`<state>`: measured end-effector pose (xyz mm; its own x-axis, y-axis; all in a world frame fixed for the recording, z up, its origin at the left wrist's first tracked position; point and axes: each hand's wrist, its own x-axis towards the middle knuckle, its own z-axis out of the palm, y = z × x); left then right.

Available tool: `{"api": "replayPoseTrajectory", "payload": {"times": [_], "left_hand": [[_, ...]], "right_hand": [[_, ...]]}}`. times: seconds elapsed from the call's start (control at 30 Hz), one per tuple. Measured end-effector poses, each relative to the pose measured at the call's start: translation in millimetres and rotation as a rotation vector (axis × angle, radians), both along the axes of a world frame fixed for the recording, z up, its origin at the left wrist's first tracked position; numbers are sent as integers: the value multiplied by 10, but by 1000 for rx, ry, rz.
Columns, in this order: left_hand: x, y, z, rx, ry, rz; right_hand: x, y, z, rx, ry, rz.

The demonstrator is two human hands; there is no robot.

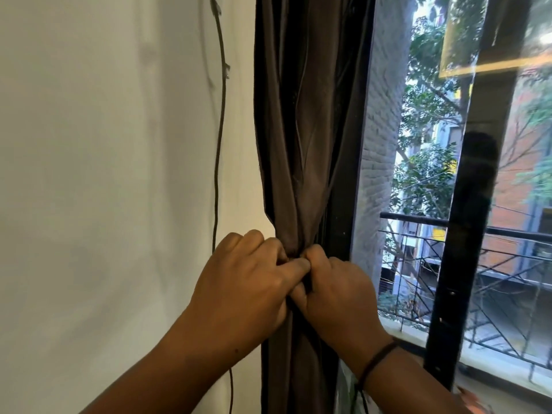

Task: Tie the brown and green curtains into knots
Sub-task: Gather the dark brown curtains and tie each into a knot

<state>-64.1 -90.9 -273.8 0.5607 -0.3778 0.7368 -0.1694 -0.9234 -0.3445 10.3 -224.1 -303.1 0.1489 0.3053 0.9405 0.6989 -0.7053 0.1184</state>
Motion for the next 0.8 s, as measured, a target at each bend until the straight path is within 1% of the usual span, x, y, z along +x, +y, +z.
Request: {"api": "replayPoseTrajectory", "payload": {"times": [0.17,0.23,0.3,0.33,0.4,0.47,0.53,0.6,0.67,0.73,0.8], "left_hand": [[48,50,-96,-166,6,-4],[49,71,-124,-269,37,-28],[18,75,-126,-429,128,-36],[14,82,-132,-500,133,-52],[75,148,-231,-582,76,-83],[98,196,-264,-661,62,-192],[125,243,-344,-719,20,-327],[155,252,-491,-783,-3,-455],[172,236,-624,-794,-60,-533],[231,227,-730,-750,-123,-569],[283,257,-788,-695,-129,-605]], "right_hand": [[-26,180,-58,82,137,-55],[-79,227,-61,140,283,-3],[-126,254,-31,199,552,146],[-142,254,9,227,734,274],[-172,199,145,279,1059,515],[-213,116,332,257,1262,644],[-261,44,474,264,1426,713],[-299,23,520,335,1540,700],[-336,52,494,437,1600,668],[-384,108,451,519,1609,658],[-412,162,402,599,1575,656]]}}
